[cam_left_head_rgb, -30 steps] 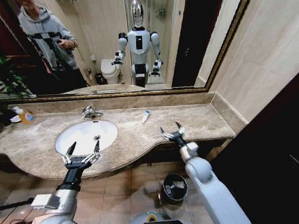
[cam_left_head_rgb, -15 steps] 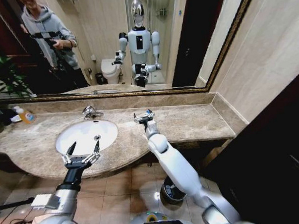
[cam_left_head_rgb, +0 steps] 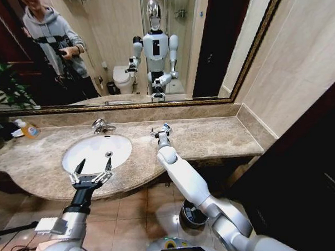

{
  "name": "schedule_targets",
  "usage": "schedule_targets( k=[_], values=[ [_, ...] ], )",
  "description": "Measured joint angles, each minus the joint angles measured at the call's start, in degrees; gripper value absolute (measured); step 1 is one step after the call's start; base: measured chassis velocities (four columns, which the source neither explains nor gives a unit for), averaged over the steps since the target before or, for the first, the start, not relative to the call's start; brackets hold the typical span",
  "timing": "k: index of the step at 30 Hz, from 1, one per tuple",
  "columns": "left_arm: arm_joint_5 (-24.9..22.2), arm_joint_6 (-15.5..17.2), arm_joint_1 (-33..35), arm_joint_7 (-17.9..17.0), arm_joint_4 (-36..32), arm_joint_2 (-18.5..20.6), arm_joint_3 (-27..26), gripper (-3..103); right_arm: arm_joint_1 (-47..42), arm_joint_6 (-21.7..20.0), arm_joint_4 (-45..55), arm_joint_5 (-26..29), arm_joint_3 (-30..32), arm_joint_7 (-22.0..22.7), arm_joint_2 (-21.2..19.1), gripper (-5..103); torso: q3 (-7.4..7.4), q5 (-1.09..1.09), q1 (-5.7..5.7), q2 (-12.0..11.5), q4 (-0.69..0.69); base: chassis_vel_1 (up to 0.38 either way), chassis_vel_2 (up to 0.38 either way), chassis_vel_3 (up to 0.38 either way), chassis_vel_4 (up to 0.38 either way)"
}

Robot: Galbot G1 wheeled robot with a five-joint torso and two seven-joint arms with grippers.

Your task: Pick up the trash from the sink and place it in the trash bin.

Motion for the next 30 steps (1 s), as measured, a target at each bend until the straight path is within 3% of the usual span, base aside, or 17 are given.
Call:
schedule_targets(
  k=[12,18,20,30],
  values=[
    [0.0,0.0,0.0,0.0,0.0,0.0,0.0,100,-0.3,2.8,-4.9,-2.3,1.7,-2.7,0.3,103,0.00,0.01,0.00,0.0,0.01,0.000,0.000,0.000,0.000],
    [0.0,0.0,0.0,0.0,0.0,0.0,0.0,100,-0.2,3.4,-5.1,-2.9,1.7,-3.5,0.2,85,0.00,-0.01,0.00,0.0,0.00,0.000,0.000,0.000,0.000],
    [0.0,0.0,0.0,0.0,0.0,0.0,0.0,100,-0.2,3.5,-5.2,-2.9,1.7,-3.6,0.2,85,-0.01,-0.01,0.00,0.0,0.00,0.000,0.000,0.000,0.000],
    [0.0,0.0,0.0,0.0,0.0,0.0,0.0,100,-0.2,4.0,-5.6,-1.7,1.7,-5.0,0.1,54,0.00,0.00,0.00,0.0,0.00,0.000,0.000,0.000,0.000]
  ],
)
